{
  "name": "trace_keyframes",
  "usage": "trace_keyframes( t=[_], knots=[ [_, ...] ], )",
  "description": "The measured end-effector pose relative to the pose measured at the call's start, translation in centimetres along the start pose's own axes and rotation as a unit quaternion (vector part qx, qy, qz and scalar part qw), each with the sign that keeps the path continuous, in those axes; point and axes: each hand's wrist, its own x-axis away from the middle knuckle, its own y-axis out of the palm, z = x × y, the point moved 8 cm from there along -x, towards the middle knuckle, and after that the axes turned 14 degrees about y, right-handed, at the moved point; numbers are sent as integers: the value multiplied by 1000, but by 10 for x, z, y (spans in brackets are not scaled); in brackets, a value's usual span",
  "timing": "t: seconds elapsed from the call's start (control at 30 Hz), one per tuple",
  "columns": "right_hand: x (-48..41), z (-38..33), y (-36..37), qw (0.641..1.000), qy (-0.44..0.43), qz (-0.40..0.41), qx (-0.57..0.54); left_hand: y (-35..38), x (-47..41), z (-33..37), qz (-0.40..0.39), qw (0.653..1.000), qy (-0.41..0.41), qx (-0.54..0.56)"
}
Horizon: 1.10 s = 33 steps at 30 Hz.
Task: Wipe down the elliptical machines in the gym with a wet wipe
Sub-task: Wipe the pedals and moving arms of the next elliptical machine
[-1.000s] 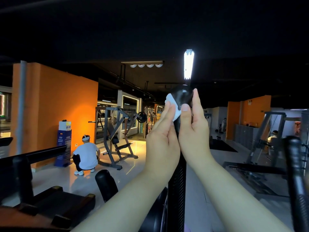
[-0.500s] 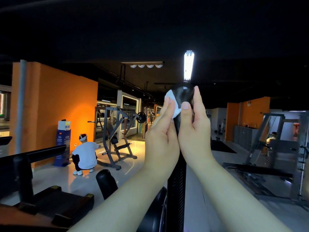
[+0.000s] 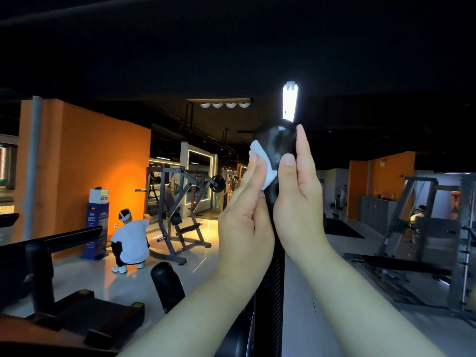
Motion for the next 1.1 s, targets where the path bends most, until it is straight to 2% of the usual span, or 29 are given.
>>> trace_keyframes(
  t=[0.27, 0.47, 0.9, 1.1],
  knots=[
    [5, -11, 3, 1000, 6, -5, 3, -4, -5, 15, 5, 1000, -3, 0],
    [11, -20, 4, 1000, 9, 4, -16, -9, 3, 22, -11, 999, 26, -17],
    [20, -40, 9, 1000, 6, -4, -20, -15, -10, 35, -1, 1000, 5, 9],
    [22, -43, 7, 998, 1, -23, -65, -19, -31, 44, 16, 1000, 23, 1]
  ],
)
